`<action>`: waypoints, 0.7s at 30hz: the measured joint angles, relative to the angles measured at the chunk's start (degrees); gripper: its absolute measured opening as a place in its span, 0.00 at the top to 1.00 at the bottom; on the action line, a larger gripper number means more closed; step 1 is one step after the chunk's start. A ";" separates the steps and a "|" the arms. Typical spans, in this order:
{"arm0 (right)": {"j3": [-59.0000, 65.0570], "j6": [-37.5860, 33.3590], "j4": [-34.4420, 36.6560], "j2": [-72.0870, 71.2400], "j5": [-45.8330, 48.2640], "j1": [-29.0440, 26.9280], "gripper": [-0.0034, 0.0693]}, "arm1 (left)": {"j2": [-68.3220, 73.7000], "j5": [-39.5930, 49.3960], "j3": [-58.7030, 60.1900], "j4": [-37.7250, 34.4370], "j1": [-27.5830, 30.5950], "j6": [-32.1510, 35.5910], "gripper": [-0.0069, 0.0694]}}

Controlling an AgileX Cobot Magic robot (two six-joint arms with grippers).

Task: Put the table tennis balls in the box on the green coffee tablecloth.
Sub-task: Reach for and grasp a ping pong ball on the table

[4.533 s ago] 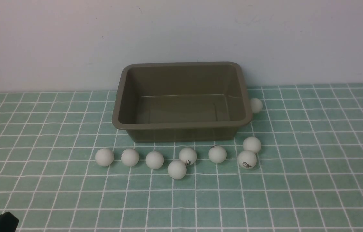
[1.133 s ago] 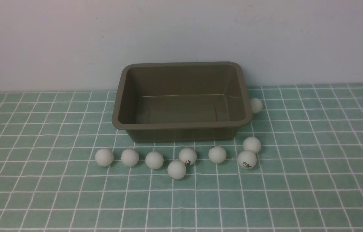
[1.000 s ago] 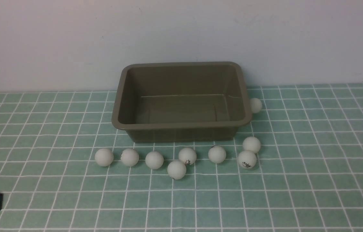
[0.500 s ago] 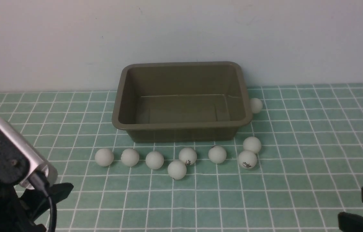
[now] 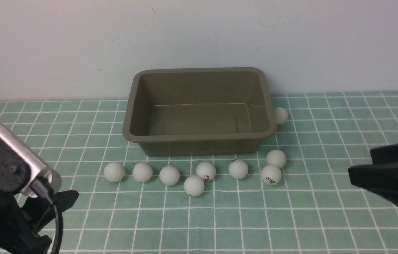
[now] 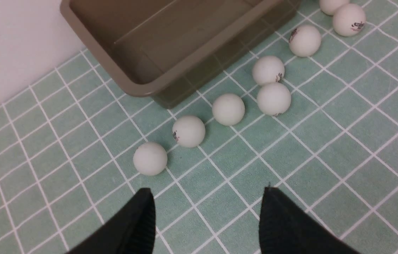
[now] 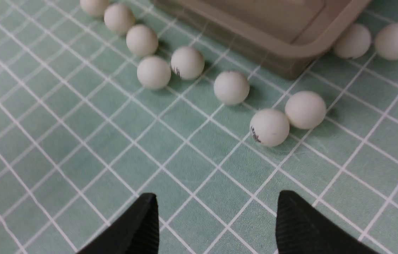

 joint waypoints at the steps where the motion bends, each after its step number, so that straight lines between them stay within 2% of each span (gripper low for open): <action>1: -0.64 -0.51 -0.94 2.01 -0.76 1.34 0.39 | 0.00 -0.29 0.00 0.00 0.00 0.00 0.43; 6: -4.34 0.06 -5.21 10.92 -4.65 8.84 0.39 | 0.00 -0.68 0.00 0.00 0.00 -0.06 0.43; 9: -8.12 5.13 -8.95 17.27 -6.34 12.59 0.39 | 0.00 -0.68 0.00 0.00 0.00 -0.11 0.43; 14: -14.63 14.72 -15.89 26.22 -6.56 15.17 0.39 | 0.00 -0.68 0.00 -0.05 0.00 -0.11 0.43; 21: -21.94 20.64 -19.79 34.12 -5.48 15.97 0.39 | 0.00 -0.68 0.00 -0.05 0.00 -0.11 0.43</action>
